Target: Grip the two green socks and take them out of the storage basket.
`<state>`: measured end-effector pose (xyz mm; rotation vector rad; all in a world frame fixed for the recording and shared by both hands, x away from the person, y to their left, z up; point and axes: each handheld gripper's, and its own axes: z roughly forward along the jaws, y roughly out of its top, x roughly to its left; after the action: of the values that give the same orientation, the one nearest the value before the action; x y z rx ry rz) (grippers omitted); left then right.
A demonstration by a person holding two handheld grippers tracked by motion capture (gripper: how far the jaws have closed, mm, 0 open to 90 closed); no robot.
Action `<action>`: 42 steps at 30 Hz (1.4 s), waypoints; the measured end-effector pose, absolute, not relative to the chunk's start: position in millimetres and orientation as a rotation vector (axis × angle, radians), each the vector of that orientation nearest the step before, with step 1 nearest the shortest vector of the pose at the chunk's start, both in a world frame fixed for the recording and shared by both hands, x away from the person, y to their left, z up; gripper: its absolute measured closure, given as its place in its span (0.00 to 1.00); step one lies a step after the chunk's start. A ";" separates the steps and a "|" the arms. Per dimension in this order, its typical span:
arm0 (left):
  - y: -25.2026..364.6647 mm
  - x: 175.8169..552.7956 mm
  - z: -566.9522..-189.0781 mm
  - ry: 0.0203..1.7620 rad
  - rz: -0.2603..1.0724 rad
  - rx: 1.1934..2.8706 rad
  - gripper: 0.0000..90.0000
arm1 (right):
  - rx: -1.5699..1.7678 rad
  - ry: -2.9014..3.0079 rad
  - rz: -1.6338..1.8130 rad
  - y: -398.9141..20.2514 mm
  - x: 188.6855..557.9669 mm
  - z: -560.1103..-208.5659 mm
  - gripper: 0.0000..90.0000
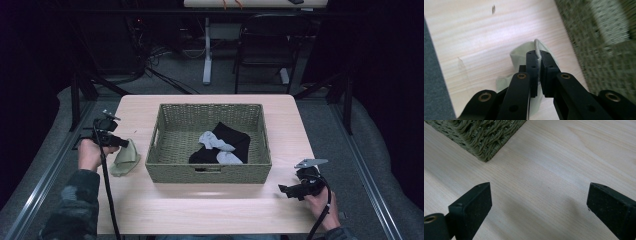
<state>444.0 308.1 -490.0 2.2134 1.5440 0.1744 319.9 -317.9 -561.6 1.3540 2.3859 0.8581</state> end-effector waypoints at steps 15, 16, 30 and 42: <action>310.7 447.9 -519.8 1.560 0.118 2.143 0.61 | 1.353 2.389 0.862 -318.6 319.5 -561.5 0.06; 310.8 446.2 -516.9 1.566 0.143 2.141 0.55 | 1.351 2.390 0.859 -318.8 319.7 -561.7 0.06; 310.2 390.6 -469.3 1.458 0.404 2.080 0.14 | 1.354 2.364 0.872 -319.5 318.1 -559.0 0.06; 300.6 330.4 -482.1 1.421 0.494 2.067 0.05 | 1.356 2.341 0.876 -320.1 317.1 -557.2 0.05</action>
<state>330.4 300.6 -482.1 2.0672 1.4214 0.4936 317.1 -320.1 -557.2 1.3556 2.3408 0.8757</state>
